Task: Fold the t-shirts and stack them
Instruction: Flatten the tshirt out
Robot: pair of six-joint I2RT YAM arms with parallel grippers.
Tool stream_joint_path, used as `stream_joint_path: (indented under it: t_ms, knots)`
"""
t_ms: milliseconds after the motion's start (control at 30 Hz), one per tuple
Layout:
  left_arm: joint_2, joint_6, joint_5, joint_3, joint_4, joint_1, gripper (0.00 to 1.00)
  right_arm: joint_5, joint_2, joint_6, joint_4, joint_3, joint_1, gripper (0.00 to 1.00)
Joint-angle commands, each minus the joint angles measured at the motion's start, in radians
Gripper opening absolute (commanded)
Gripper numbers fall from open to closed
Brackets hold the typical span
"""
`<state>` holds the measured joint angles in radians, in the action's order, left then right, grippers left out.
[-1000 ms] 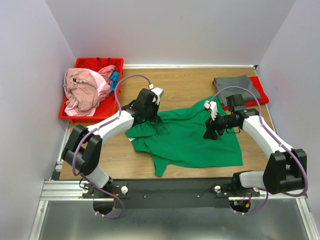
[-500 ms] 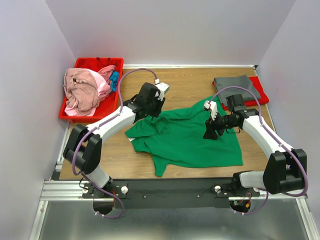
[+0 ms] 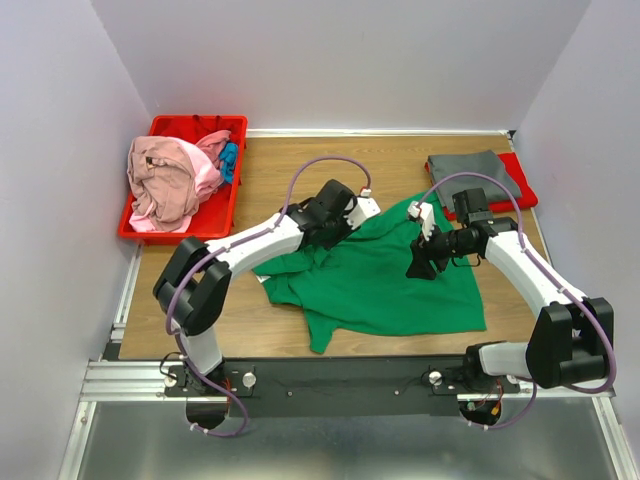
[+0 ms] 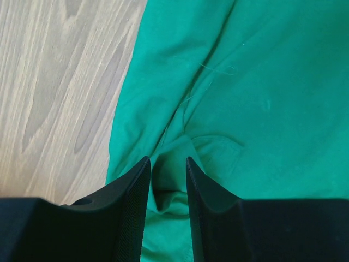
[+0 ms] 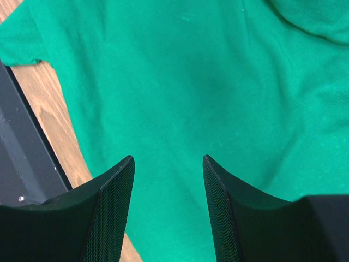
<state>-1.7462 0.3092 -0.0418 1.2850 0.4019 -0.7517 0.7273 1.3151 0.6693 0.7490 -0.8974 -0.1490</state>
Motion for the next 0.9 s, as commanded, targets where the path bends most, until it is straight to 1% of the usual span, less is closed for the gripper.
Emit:
stream_joint_path:
  t_ms: [0,100,300,433,667,867]
  knots:
    - [-0.042,0.061,-0.058,0.037,0.037,-0.006,0.40,0.029,-0.008,-0.007,-0.011,0.012,0.005,0.61]
    - [-0.075,0.061,-0.079,0.050,0.041,-0.008,0.39,0.027,-0.010,-0.008,-0.013,0.014,0.005,0.61]
    - [-0.091,0.065,-0.104,0.080,0.046,-0.008,0.39,0.031,-0.011,-0.007,-0.011,0.012,0.005,0.61]
    - [-0.110,0.076,-0.084,0.111,0.060,-0.011,0.39,0.029,-0.013,-0.010,-0.011,0.012,0.005,0.61]
    - [-0.128,0.080,-0.037,0.109,0.072,-0.015,0.39,0.031,-0.014,-0.010,-0.011,0.014,0.005,0.61]
    - [-0.130,0.076,-0.027,0.114,0.078,-0.015,0.39,0.029,-0.014,-0.008,-0.011,0.012,0.005,0.61]
